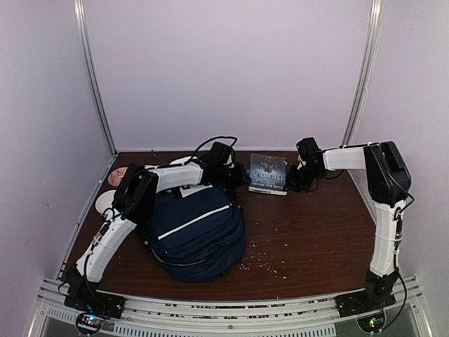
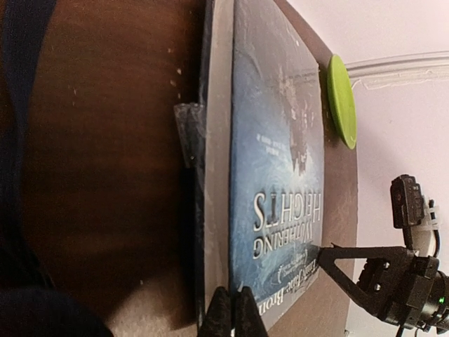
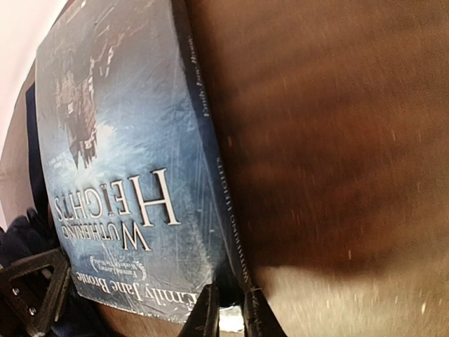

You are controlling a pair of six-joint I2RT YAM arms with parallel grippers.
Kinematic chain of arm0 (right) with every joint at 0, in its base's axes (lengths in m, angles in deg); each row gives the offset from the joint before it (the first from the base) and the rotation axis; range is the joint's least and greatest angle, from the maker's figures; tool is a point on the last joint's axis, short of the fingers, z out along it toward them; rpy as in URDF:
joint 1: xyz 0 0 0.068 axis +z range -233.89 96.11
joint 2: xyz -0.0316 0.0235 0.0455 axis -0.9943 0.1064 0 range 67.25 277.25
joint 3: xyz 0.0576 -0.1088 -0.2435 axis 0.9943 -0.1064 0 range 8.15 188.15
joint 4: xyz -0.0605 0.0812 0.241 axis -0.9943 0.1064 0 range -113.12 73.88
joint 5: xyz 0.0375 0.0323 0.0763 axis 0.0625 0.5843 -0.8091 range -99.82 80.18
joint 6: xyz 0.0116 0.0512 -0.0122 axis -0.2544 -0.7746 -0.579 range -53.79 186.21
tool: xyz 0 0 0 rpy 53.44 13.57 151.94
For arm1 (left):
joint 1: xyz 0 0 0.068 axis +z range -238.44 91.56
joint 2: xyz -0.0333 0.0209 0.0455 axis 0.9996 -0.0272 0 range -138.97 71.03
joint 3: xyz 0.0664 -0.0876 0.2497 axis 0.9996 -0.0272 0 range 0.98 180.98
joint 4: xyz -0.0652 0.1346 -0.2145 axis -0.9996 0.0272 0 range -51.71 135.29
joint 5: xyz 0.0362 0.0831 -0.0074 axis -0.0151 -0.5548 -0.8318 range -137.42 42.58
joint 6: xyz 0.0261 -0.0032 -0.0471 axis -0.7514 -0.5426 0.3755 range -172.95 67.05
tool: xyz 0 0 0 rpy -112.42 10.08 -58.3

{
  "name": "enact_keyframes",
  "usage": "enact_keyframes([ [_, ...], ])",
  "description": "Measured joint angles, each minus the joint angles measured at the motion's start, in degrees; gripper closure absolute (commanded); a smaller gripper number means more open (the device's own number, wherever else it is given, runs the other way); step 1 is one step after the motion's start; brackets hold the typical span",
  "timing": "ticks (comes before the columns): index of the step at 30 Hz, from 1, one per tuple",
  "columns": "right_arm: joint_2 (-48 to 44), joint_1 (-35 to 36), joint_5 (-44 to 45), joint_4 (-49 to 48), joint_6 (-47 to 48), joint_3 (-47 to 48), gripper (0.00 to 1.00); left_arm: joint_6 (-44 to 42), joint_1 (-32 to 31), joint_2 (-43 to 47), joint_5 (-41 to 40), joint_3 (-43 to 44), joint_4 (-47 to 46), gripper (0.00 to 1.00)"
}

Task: Pack the student bag
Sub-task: Move the book to the center of the board.

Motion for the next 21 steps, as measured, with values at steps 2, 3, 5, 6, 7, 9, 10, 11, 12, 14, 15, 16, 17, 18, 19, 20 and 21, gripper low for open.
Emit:
enact_keyframes([
  [2,-3.08,0.87,-0.02,-2.21,-0.59,-5.11,0.88,-0.98,-0.42,2.69,0.68,-4.81,-1.49,1.0],
  [3,-4.66,1.38,0.0,-3.02,-0.87,-7.48,0.88,-1.46,-0.66,3.85,0.92,-6.84,-2.14,1.0],
  [5,-8.0,2.45,0.04,-4.81,-1.2,-12.63,0.88,-2.54,-1.22,6.51,1.62,-11.47,-3.52,1.0],
  [6,-9.57,2.99,0.17,-5.6,-1.46,-14.95,0.88,-3.15,-1.66,8.07,1.77,-14.16,-4.15,1.0],
  [7,-11.47,3.61,0.5,-6.73,-1.86,-17.81,0.88,-3.85,-2.27,9.88,1.9,-17.22,-4.76,1.0],
  [9,-15.45,4.96,1.07,-8.26,-2.45,-23.21,0.89,-5.01,-3.56,13.05,2.08,-22.47,-5.25,1.0],
  [10,-17.49,5.75,1.55,-8.81,-2.75,-25.81,0.89,-5.6,-4.33,14.69,2.03,-25.24,-5.6,1.0],
  [11,-19.65,6.6,2.08,-9.22,-3.17,-28.52,0.89,-6.32,-5.25,16.5,1.97,-28.24,-5.68,1.0],
  [12,-21.53,7.48,2.75,-9.4,-3.48,-30.69,0.89,-6.91,-6.03,17.86,1.97,-30.27,-5.49,1.0],
  [14,-25.16,9.44,4.61,-9.97,-4.02,-34.77,0.89,-8.59,-7.85,20.79,1.73,-34.69,-4.79,1.0],
  [15,-26.93,10.62,5.6,-10.47,-4.46,-36.81,0.89,-9.51,-8.68,22.08,1.57,-36.3,-4.17,1.0],
  [16,-28.35,11.69,6.4,-10.67,-5.03,-38.38,0.89,-10.73,-9.68,23.67,1.31,-38.27,-3.23,1.0],
  [17,-29.92,13.0,7.61,-11.04,-5.51,-40.11,0.89,-11.67,-10.47,24.76,1.18,-39.39,-2.32,1.0],
  [18,-31.36,14.51,8.81,-11.17,-6.1,-41.59,0.89,-12.87,-11.37,26.08,0.85,-40.94,-1.36,1.0],
  [19,-32.65,16.04,10.12,-11.21,-6.69,-42.86,0.89,-13.77,-12.11,27.17,0.7,-42.1,-0.59,1.0],
  [20,-33.73,17.68,11.52,-11.32,-7.3,-43.95,0.89,-14.82,-12.9,28.41,0.44,-43.47,0.35,1.0],
  [21,-34.75,19.41,12.72,-11.41,-8.02,-44.94,0.89,-15.82,-13.66,29.7,0.28,-44.85,1.27,1.0],
])
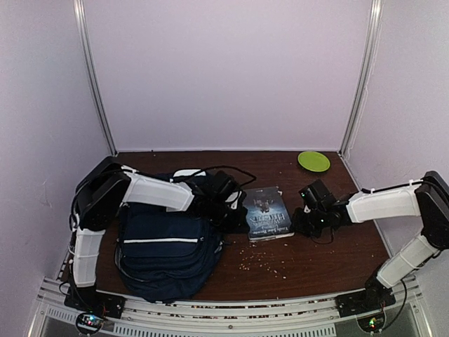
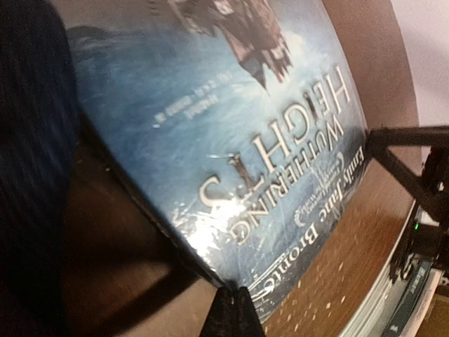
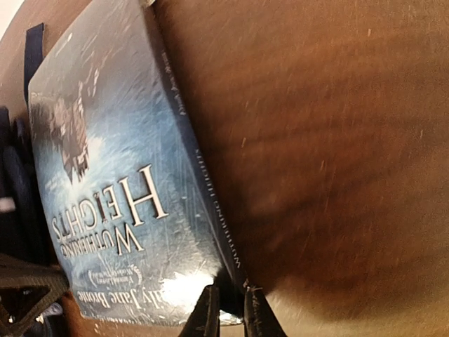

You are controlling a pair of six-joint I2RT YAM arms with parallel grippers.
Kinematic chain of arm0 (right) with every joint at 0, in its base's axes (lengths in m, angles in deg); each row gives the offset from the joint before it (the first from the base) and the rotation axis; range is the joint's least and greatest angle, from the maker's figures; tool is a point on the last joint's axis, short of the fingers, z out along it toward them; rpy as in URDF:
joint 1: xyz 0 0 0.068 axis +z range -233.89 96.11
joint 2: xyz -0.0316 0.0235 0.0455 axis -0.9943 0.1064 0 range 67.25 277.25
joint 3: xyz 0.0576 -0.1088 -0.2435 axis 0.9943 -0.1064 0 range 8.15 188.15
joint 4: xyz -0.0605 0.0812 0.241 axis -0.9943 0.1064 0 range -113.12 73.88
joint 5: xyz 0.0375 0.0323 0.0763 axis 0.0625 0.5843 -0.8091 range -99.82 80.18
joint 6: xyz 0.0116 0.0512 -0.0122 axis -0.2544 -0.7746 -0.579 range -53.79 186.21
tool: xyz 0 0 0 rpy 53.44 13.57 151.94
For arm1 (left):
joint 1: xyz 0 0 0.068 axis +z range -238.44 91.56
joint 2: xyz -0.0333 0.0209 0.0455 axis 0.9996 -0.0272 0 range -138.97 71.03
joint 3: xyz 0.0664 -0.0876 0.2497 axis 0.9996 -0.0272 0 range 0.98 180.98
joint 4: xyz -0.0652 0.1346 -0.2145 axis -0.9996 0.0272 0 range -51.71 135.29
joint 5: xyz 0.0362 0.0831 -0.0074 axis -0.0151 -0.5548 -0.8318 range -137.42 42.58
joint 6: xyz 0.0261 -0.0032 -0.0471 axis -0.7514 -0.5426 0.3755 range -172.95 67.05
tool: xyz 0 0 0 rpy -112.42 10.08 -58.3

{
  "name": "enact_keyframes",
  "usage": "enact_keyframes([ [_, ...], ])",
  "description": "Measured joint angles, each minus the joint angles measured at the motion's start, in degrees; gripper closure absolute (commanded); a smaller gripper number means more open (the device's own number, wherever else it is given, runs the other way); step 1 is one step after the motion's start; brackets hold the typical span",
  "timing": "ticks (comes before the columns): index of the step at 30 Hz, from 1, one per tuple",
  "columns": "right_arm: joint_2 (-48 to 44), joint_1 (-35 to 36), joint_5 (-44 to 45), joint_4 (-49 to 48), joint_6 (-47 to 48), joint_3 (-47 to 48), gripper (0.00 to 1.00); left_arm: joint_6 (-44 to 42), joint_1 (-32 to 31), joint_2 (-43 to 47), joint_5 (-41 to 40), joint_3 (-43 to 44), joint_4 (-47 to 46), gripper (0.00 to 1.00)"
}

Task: Pack the student bag
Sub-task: Move the book to the center of the board.

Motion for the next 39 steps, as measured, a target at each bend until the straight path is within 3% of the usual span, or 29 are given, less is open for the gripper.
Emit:
enact_keyframes([
  [6,-5.6,9.66,1.51,-0.57,-3.76,-5.27,0.86,-6.1,-6.19,8.63,1.01,-9.57,4.31,1.0],
  [9,-8.61,13.64,-0.79,1.57,-4.48,-6.6,0.7,-8.63,-9.81,12.09,1.99,-13.29,4.7,1.0],
  [12,-12.55,14.29,-0.83,5.92,-3.78,-6.69,0.53,-10.51,-11.23,14.32,2.14,-14.86,6.25,0.82],
  [16,-16.7,13.0,1.53,11.58,-1.27,-3.87,0.45,-12.72,-10.64,16.83,-0.31,-14.29,9.77,0.54],
  [20,-16.98,7.26,2.56,11.32,1.38,-1.29,0.38,-15.1,-8.9,17.75,-3.39,-8.96,13.77,0.29],
  [23,-13.6,2.45,2.47,8.28,2.25,-0.28,0.37,-16.0,-5.14,16.98,-5.29,-3.04,15.1,0.21],
  [30,-0.28,-2.51,1.07,1.51,2.27,2.99,0.37,-16.94,4.26,5.53,-7.5,15.89,15.32,0.1],
  [34,2.38,-2.73,-0.46,-1.95,1.2,2.38,0.38,-17.03,4.68,-2.49,-8.07,23.34,17.35,0.09],
  [39,2.51,-2.73,-1.33,-4.94,-0.31,0.04,0.38,-16.5,3.8,-9.55,-8.46,26.05,19.74,0.08],
])
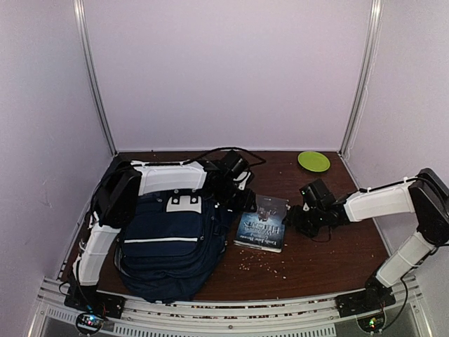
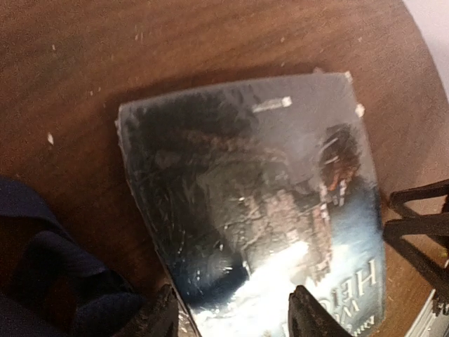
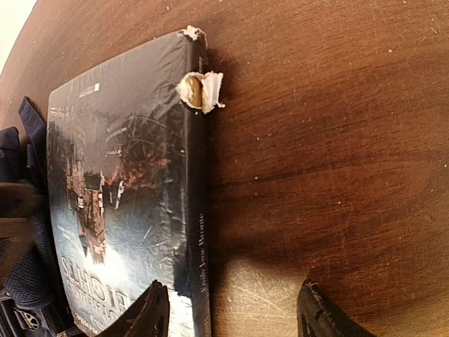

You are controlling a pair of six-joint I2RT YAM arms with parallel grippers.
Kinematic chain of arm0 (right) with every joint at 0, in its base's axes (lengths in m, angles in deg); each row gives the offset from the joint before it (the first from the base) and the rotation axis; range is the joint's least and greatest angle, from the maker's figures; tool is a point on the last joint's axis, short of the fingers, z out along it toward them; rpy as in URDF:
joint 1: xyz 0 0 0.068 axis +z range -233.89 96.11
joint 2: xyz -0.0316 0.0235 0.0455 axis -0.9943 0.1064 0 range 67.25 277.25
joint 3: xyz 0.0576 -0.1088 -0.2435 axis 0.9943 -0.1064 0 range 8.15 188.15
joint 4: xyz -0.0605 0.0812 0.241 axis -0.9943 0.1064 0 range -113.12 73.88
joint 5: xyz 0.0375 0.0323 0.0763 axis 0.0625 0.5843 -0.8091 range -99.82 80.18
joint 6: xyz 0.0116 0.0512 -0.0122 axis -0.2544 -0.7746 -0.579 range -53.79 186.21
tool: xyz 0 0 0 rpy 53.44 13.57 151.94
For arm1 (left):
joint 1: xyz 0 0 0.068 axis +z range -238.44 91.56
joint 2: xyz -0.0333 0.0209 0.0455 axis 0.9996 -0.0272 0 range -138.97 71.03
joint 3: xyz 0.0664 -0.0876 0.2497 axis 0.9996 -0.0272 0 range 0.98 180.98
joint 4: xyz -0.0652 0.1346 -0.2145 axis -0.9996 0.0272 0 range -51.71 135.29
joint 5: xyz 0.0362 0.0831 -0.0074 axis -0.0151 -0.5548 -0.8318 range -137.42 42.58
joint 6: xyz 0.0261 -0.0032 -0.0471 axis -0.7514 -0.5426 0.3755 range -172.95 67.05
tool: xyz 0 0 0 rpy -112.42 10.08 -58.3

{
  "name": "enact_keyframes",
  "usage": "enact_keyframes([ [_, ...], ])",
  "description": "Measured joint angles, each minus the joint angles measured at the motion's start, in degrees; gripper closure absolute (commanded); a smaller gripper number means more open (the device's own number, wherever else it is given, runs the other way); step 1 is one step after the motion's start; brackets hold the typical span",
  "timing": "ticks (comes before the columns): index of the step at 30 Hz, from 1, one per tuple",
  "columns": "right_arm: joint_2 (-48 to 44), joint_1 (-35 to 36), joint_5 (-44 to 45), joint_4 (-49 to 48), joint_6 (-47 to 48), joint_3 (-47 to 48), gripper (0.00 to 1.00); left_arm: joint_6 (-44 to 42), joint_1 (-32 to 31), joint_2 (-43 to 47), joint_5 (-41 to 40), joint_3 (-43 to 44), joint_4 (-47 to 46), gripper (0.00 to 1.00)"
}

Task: Pack the student bag
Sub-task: Move the book to the center of the board, then pick up the book from the center of the board.

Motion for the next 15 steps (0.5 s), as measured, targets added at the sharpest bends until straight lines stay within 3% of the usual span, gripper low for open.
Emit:
enact_keyframes([
  [8,-2.95,0.0,2.51,-3.34,-2.82,-4.04,0.32,3.54,-0.35,-2.14,-2.47,-0.04,0.87,0.08],
  [15,-3.28,0.0,3.17,-4.28,-3.17,-4.66,0.31,4.96,-0.57,-2.14,1.62,-2.38,-1.75,0.25],
])
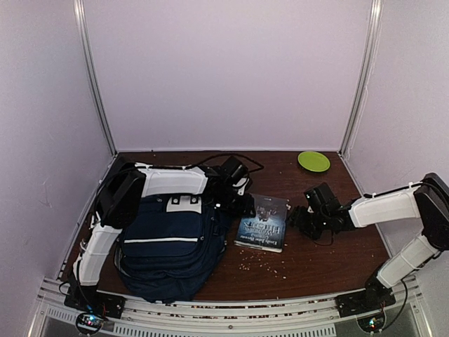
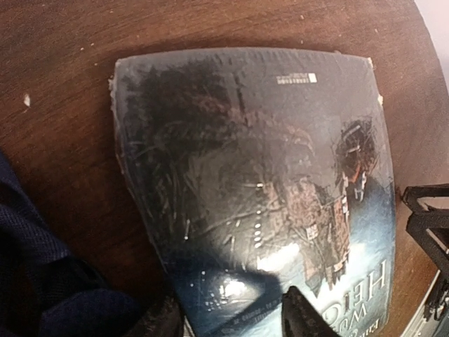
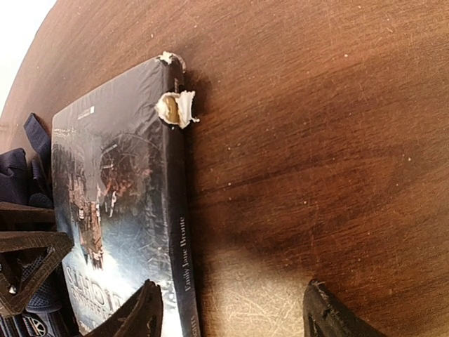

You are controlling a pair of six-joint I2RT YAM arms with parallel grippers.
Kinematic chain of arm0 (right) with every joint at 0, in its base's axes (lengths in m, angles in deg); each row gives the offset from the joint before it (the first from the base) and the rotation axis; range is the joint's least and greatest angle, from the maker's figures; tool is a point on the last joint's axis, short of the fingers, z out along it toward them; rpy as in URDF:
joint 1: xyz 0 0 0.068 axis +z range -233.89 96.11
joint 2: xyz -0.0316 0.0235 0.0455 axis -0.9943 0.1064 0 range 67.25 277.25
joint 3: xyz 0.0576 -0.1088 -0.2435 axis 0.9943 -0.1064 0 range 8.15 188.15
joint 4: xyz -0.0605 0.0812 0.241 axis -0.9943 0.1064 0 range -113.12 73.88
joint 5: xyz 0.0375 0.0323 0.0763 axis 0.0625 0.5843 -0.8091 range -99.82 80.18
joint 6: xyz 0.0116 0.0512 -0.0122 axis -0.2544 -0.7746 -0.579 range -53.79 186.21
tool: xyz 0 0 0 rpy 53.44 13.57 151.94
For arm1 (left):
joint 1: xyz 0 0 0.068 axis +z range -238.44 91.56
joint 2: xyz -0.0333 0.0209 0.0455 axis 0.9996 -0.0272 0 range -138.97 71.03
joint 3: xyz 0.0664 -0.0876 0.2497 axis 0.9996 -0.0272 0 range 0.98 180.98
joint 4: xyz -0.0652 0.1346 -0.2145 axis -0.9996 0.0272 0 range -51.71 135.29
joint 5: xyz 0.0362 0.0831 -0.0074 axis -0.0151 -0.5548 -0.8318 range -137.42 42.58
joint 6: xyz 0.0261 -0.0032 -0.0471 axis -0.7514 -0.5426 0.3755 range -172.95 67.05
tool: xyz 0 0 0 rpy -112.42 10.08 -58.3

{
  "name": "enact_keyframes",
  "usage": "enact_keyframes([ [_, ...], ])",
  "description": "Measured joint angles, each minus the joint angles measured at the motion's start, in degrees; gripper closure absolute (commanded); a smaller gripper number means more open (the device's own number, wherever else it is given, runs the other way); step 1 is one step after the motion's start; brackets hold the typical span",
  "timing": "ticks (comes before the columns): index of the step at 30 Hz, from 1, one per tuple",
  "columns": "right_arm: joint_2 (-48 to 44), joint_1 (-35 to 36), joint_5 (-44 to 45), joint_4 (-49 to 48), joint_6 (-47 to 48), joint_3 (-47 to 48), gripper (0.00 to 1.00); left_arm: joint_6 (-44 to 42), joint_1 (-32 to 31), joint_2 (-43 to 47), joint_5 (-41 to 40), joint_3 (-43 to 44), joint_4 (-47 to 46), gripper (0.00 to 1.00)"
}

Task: Pack the student bag
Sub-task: Pick up the book from the center of the board.

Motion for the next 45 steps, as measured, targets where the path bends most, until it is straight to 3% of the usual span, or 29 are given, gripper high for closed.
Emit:
enact_keyframes([
  [12,0.15,-0.09,-2.71,-3.56,0.0,-1.46,0.32,3.65,0.07,1.22,9.27,-8.24,-13.86,0.75],
  [19,0.68,-0.66,-5.35,-8.61,-1.18,-3.32,0.36,6.64,0.17,1.16,13.7,-10.4,-18.34,0.94],
  [28,-0.76,-1.97,-8.0,-16.57,-5.77,-7.82,0.43,8.24,0.66,1.4,15.54,-12.87,-22.43,0.99],
  [38,-7.54,0.74,-15.5,-5.46,-7.63,-7.89,0.43,8.83,0.7,1.64,15.34,-14.49,-25.99,0.99],
  [45,-10.25,1.68,-18.58,-4.72,-8.81,-9.38,0.42,9.6,0.7,2.14,15.21,-16.26,-28.96,0.99],
])
